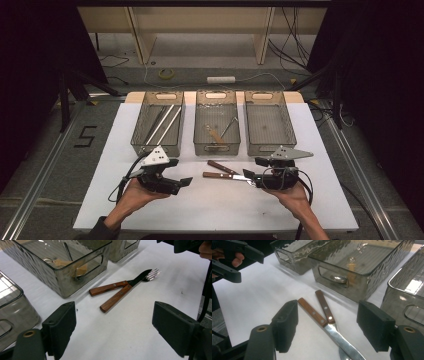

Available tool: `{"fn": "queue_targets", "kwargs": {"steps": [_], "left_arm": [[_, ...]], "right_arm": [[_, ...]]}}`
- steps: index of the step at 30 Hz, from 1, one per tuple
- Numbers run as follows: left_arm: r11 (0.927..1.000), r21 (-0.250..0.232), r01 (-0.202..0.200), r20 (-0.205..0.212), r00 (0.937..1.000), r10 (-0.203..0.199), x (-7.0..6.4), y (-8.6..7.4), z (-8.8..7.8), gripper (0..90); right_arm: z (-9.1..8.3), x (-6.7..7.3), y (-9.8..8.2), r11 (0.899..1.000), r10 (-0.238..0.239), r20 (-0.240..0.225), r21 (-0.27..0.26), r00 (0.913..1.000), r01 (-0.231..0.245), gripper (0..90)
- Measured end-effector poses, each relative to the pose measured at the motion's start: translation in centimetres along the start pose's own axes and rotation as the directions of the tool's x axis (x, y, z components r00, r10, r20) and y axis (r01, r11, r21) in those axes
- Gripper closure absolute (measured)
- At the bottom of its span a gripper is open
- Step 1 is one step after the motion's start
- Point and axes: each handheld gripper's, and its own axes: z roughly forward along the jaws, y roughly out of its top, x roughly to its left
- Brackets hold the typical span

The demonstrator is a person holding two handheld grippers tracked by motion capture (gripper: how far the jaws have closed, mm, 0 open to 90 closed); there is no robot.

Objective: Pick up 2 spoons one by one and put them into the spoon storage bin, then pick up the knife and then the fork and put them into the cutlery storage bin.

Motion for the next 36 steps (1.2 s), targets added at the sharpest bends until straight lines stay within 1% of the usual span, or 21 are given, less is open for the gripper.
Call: {"fn": "queue_targets", "kwargs": {"steps": [4,7,10,17,22,26,31,35,36], "left_arm": [[1.0000,0.006,-0.007,0.002,1.0000,0.007,0.1,0.2,0.4,19.0],[0.9998,0.015,-0.012,0.007,0.9999,0.012,0.0,0.4,0.7,19.0],[0.9990,0.028,-0.034,0.008,0.9994,0.033,-0.1,0.6,1.1,19.0],[0.9974,0.044,-0.057,0.017,0.9983,0.057,-0.4,1.1,1.7,19.1],[0.9966,0.044,-0.070,0.021,0.9974,0.069,-0.6,1.7,2.1,19.1],[0.9939,0.058,-0.093,0.020,0.9955,0.092,-0.7,2.1,2.6,19.0],[0.9913,0.084,-0.101,0.037,0.9945,0.098,-0.7,2.2,3.4,19.1],[0.9860,0.115,-0.121,0.038,0.9923,0.117,-0.7,2.4,4.1,19.4],[0.9835,0.126,-0.130,0.042,0.9912,0.126,-0.7,2.5,4.3,19.6]], "right_arm": [[-0.1,0.1,-0.4,1.000,0.002,-0.006,-0.004,1.0000,-0.002,33.7],[-0.2,0.1,-0.7,1.000,0.009,-0.003,-0.006,1.0000,-0.009,33.2],[-0.4,0.2,-0.9,1.000,0.012,-0.003,-0.011,0.9999,-0.012,32.7],[-0.7,0.6,-1.4,1.000,0.011,-0.005,-0.005,0.9999,-0.011,31.8],[-0.8,0.8,-1.6,1.000,0.009,-0.010,0.000,0.9999,-0.009,31.8],[-0.9,0.9,-1.7,1.000,0.007,-0.013,0.000,0.9999,-0.007,31.8],[-1.0,0.9,-1.8,1.000,0.007,-0.014,0.000,0.9999,-0.007,31.8],[-1.3,0.8,-2.0,1.000,0.012,-0.012,-0.001,0.9999,-0.012,31.8],[-1.3,0.8,-2.0,1.000,0.014,-0.012,-0.001,0.9998,-0.014,31.8]]}}
